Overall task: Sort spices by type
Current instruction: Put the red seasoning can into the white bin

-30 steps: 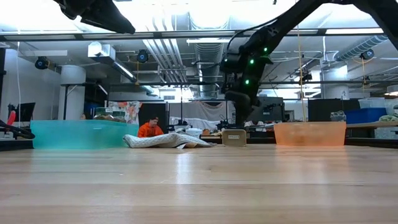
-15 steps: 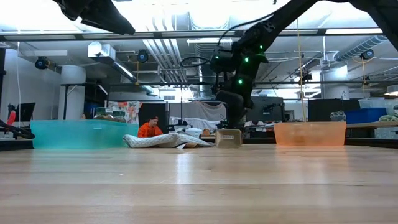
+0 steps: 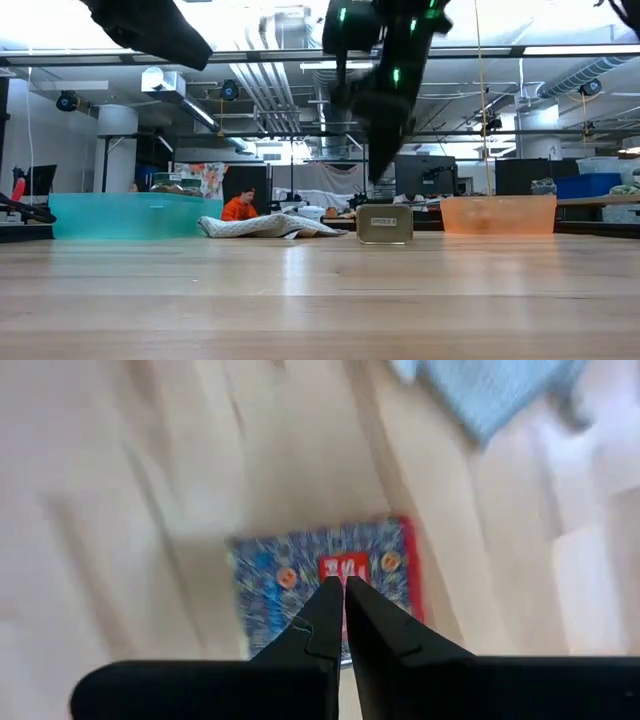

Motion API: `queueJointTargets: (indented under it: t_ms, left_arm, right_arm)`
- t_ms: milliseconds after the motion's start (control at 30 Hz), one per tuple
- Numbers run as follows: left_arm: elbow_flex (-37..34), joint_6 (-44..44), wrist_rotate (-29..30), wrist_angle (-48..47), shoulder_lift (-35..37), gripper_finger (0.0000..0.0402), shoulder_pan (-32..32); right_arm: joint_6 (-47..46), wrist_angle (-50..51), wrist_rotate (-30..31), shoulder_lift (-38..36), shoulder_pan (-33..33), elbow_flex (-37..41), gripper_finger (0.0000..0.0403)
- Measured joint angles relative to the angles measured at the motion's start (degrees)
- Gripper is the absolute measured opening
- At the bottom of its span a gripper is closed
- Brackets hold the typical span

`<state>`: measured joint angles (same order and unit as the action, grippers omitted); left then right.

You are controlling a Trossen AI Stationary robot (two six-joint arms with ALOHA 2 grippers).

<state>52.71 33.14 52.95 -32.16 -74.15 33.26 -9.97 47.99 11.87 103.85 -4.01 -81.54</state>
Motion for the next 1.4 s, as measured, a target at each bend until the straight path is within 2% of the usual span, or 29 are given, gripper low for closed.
queueJointTargets:
  t_ms: [133,233,433,533,667,767,833,933,1167,1267,1400]
  left_arm:
    - [0.0,0.0,-0.1,2.7,0.0,0.0306,0.0]
    - [0.0,-0.4,-2.3,4.6,0.0,0.0305,0.0]
    - [-0.7,-5.8,-8.7,10.3,0.0,0.0262,0.0]
    - [-2.1,-8.7,-9.7,15.3,0.0,0.0214,-0.2]
    - [-5.0,-11.4,-11.0,22.1,0.0,0.0124,-1.2]
    - [-7.0,-13.0,-15.6,27.0,0.0,0.0045,-3.3]
    - [-8.9,-14.4,-19.9,31.7,0.0,0.0012,-5.5]
    - [-11.7,-15.6,-24.1,39.3,0.0,0.0015,-9.1]
    - [-16.7,-16.1,-25.0,45.7,-0.1,0.0002,-14.8]
    - [-17.4,-16.7,-25.1,46.1,-0.1,0.0001,-15.4]
    - [-16.8,-17.7,-25.1,46.3,-0.1,0.0,-15.4]
  right_arm:
    - [-2.6,1.5,0.2,-3.8,1.4,-0.3,0.0009]
    - [-4.6,3.0,0.4,-6.8,2.0,0.8,0.0009]
    - [-11.9,0.1,2.0,-14.2,4.3,9.7,0.0009]
    - [-17.9,-6.7,3.1,-17.8,5.7,17.6,0.0009]
    - [-25.7,-17.2,3.2,-21.1,6.2,27.6,0.0009]
    - [-30.9,-23.0,3.3,-22.2,5.6,31.6,0.0009]
    - [-33.2,-25.3,4.4,-22.1,4.9,33.1,0.0009]
    - [-35.4,-25.9,7.3,-21.2,4.3,33.5,0.0009]
    - [-35.5,-26.5,11.6,-20.8,4.3,33.4,0.0009]
    - [-31.6,-27.4,13.9,-20.9,3.0,33.4,0.0009]
    - [-25.0,-28.9,11.9,-20.7,-1.6,32.4,0.0009]
